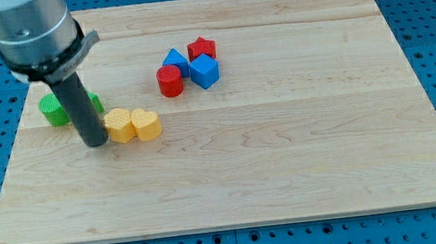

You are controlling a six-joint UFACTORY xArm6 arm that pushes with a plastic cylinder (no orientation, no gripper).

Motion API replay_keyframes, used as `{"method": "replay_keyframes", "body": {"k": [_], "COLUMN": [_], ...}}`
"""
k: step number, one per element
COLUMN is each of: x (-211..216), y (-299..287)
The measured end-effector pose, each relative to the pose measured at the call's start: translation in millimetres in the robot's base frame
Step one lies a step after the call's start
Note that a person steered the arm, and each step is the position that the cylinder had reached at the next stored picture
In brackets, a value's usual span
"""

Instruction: Push the yellow blocks right and top

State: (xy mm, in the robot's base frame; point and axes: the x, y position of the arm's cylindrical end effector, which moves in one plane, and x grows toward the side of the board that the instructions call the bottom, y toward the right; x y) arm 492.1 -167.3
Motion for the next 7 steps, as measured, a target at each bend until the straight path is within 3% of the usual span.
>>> {"method": "replay_keyframes", "body": {"k": [2, 7], "x": [-16, -45], "y": [47, 47]}}
